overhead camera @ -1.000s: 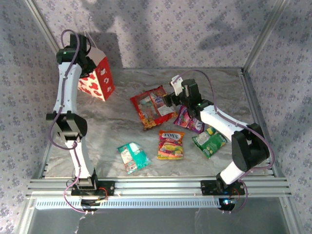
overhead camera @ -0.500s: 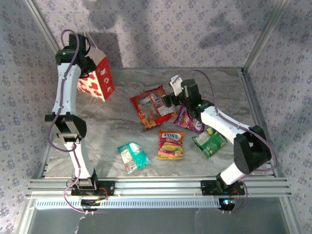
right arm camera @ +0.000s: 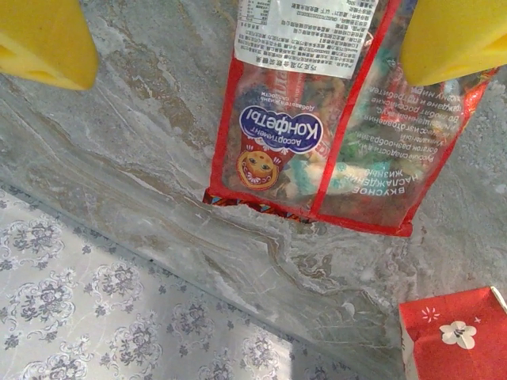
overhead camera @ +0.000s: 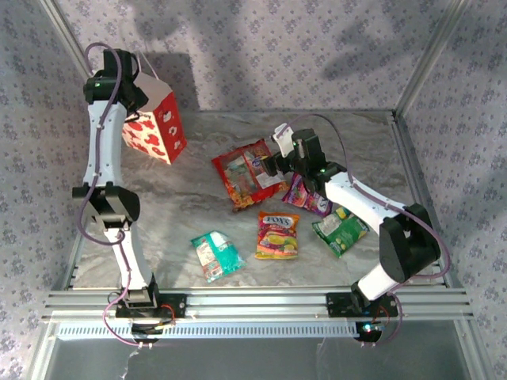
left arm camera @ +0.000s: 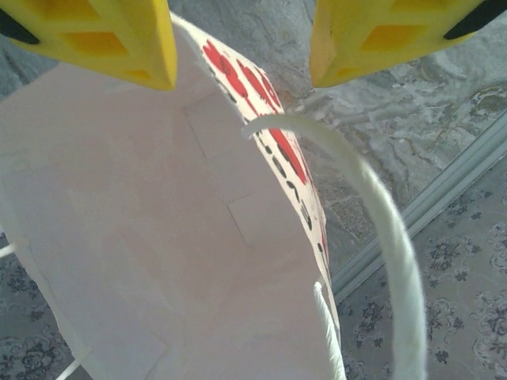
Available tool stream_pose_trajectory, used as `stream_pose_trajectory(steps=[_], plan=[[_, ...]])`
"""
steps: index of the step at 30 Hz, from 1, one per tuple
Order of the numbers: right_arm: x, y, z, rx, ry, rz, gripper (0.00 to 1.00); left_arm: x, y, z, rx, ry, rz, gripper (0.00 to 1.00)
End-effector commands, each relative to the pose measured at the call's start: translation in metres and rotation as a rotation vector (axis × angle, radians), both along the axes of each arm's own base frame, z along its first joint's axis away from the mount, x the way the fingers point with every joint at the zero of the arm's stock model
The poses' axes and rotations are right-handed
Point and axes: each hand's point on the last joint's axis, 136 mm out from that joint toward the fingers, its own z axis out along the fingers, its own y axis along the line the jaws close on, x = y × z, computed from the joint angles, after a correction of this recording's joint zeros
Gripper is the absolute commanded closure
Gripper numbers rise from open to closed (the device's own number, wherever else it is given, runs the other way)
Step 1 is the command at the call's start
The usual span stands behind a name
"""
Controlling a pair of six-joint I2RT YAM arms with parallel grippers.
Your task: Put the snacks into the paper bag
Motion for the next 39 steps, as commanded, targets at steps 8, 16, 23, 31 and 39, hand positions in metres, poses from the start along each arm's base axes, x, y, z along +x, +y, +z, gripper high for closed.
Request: stream_pose_trajectory(steps=[8,16,23,31,39], plan=[[0.009,0.012,0.003,-0.019,-0.016,0.038,0.00,0.019,0.006,-0.025,-0.028,0.022,0.073,0.49],[0.012,0.013,0.003,-0.005,-0.016,0.037,0.00,0.017,0.011,-0.036,-0.008,0.053,0.101,0.48],[0.013,0.012,0.002,-0.003,-0.017,0.028,0.00,0.019,0.012,-0.044,-0.016,0.064,0.120,0.49],[0.015,0.010,0.001,0.002,-0.012,0.023,0.00,0.020,0.011,-0.052,-0.028,0.079,0.130,0.51],[0.014,0.007,-0.001,0.020,0.013,0.031,0.00,0.017,0.011,-0.061,-0.025,0.109,0.137,0.55]])
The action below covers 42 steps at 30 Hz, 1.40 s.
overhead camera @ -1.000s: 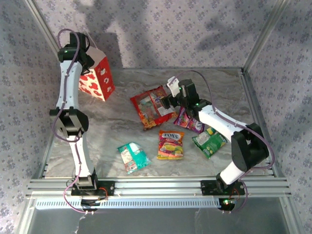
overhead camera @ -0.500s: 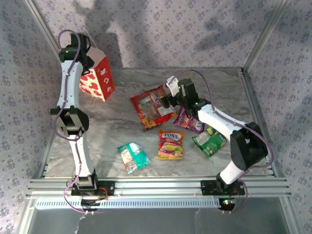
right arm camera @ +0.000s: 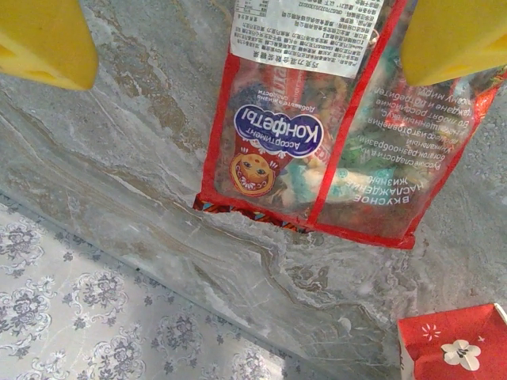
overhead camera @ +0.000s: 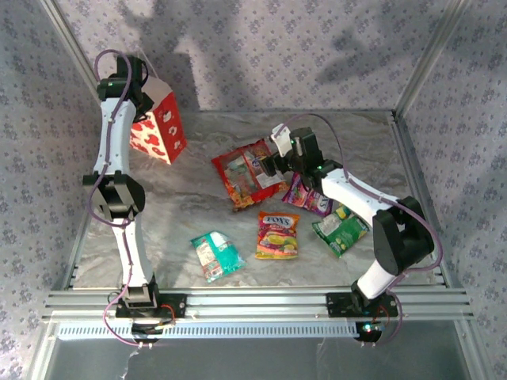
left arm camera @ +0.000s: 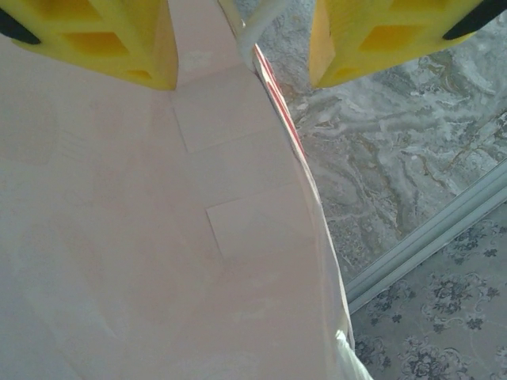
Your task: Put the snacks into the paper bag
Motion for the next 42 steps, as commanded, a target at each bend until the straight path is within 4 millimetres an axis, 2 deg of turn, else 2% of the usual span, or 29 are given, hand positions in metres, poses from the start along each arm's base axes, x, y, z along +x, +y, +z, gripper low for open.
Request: stream_pose_trajectory(steps=[1,4,6,9,14,19,23,30,36,42], plan=[[0.005,0.003,0.015,0.036,-0.016,0.006,0.00,-0.004,0.003,-0.012,0.005,0.043,0.021,0.55],[0.004,0.002,0.018,0.038,-0.021,0.004,0.00,-0.006,0.003,-0.013,0.006,0.049,0.021,0.67],[0.004,0.002,0.020,0.040,-0.025,0.003,0.00,-0.006,0.002,-0.009,0.008,0.042,0.008,0.83],[0.002,0.000,0.023,0.044,-0.029,0.000,0.00,-0.009,0.000,-0.004,0.009,0.045,-0.014,1.00],[-0.002,-0.004,0.027,0.047,-0.039,-0.013,0.00,-0.020,-0.008,0.005,-0.006,0.058,-0.079,1.00],[-0.007,-0.008,0.033,0.052,-0.047,-0.023,0.00,-0.031,-0.027,0.018,-0.011,0.066,-0.190,1.00],[-0.012,-0.011,0.036,0.068,-0.041,-0.042,0.00,-0.044,-0.045,0.019,-0.015,0.093,-0.265,1.00],[-0.024,-0.021,0.040,0.059,-0.036,-0.066,0.00,-0.076,-0.076,0.012,0.019,0.121,-0.406,1.00],[-0.035,-0.030,0.044,0.069,-0.039,-0.093,0.00,-0.115,-0.083,0.004,-0.014,0.122,-0.461,1.00],[-0.039,-0.036,0.041,0.076,-0.005,-0.129,0.00,-0.139,-0.097,0.000,-0.035,0.120,-0.590,1.00]])
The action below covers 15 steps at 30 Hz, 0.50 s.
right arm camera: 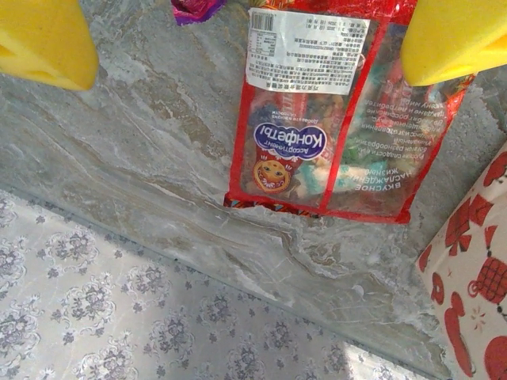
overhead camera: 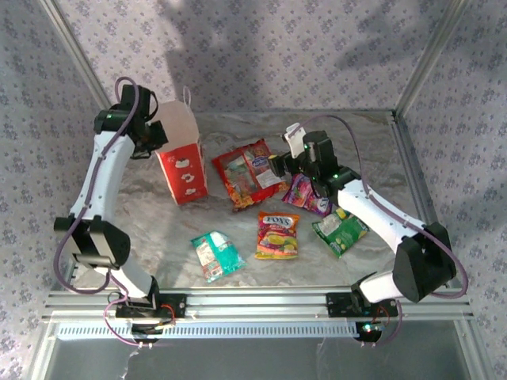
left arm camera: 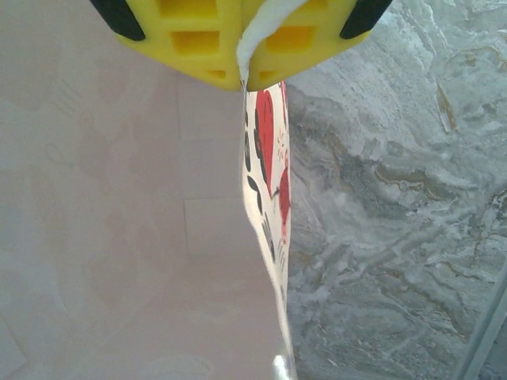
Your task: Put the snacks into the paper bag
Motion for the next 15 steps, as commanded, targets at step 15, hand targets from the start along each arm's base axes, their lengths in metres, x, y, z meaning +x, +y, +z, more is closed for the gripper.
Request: stream_pose_trajectory(steps=[15], plan=[[-0.011,-0.030,-0.011,0.044,0.115,-0.151,0.00,-0.046,-0.040,-0.004,-0.037,-0.022,-0.366,1.00]])
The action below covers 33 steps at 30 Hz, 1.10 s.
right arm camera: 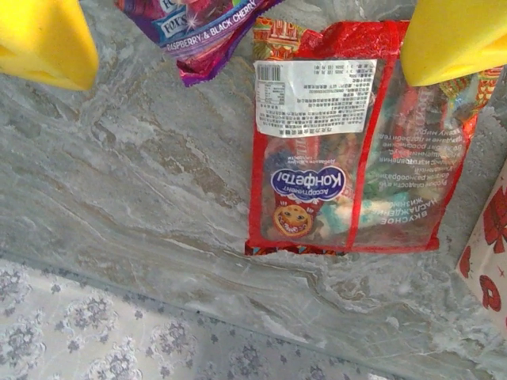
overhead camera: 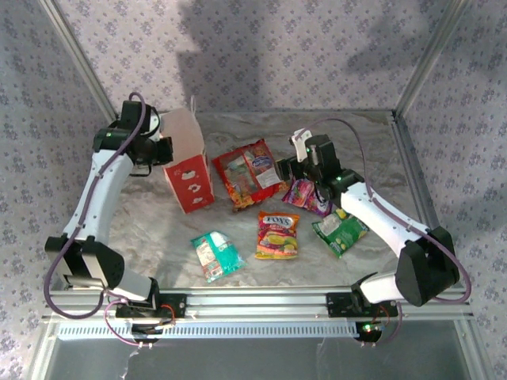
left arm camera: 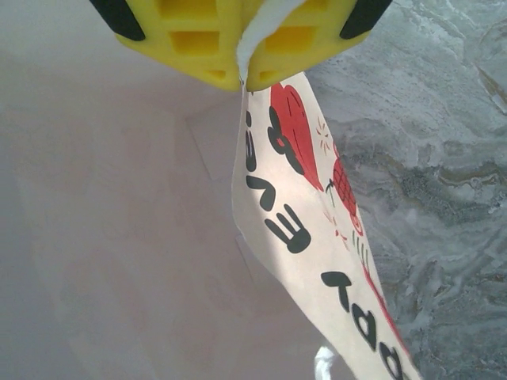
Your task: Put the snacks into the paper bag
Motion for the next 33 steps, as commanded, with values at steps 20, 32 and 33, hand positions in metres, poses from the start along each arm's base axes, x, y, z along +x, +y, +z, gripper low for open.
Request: stream_pose_trajectory(steps=[20,32,33], plan=[[-0.002,-0.004,-0.003,0.033,0.063,-0.033,0.00,-0.049,0.016,0.000,0.145,-0.005,-0.116,0.78],[-0.004,-0.005,-0.005,0.019,0.075,-0.030,0.00,-0.027,0.008,0.016,0.090,-0.033,-0.086,0.65],[-0.003,-0.005,-0.005,0.017,0.075,-0.030,0.00,-0.026,0.007,0.019,0.081,-0.038,-0.086,0.65]])
